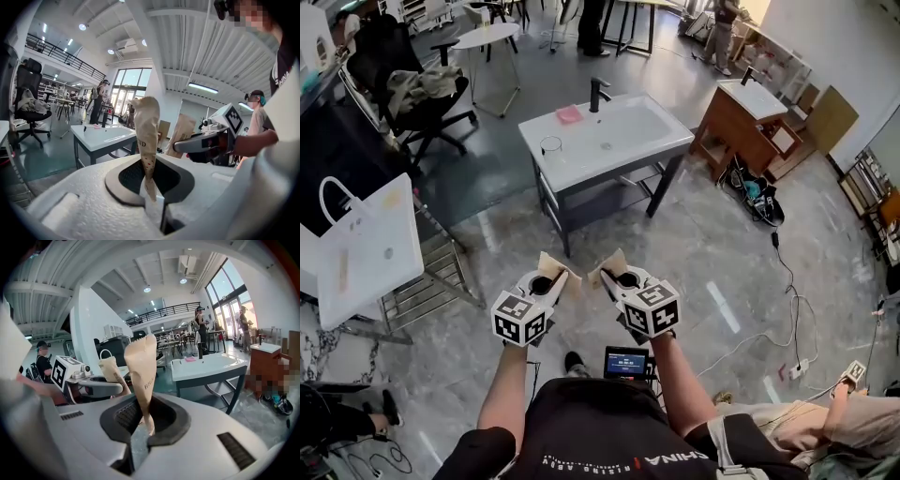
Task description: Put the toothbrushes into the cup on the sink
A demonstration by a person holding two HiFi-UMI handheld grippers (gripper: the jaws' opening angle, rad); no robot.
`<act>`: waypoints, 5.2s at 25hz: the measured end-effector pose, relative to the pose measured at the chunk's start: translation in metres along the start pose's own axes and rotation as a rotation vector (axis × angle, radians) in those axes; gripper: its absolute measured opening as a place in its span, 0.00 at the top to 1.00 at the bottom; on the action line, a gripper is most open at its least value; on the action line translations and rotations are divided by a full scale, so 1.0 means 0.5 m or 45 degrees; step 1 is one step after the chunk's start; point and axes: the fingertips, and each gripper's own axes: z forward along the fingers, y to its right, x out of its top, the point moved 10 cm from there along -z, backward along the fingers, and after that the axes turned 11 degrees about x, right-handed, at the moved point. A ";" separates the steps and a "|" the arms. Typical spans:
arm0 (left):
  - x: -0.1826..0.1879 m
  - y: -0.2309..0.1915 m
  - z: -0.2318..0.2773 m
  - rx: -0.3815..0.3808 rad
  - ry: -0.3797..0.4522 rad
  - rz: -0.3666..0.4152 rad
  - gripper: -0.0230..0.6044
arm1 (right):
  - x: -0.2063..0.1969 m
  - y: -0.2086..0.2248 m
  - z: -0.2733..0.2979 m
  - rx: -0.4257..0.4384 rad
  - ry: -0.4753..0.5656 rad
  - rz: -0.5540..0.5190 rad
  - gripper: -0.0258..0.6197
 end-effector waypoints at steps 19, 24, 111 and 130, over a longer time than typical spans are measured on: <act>0.055 -0.118 0.192 0.116 -0.038 -0.039 0.90 | 0.102 0.215 0.139 0.125 -0.040 -0.014 0.90; 0.099 -0.142 0.278 0.169 -0.041 -0.023 0.90 | 0.152 0.321 0.169 0.170 -0.047 -0.028 0.90; 0.256 -0.507 0.564 0.520 -0.016 -0.159 0.90 | 0.469 0.663 0.582 0.454 -0.198 -0.176 0.90; 0.248 -0.528 0.561 0.533 -0.043 -0.155 0.90 | 0.572 0.639 0.663 0.510 -0.131 -0.279 0.90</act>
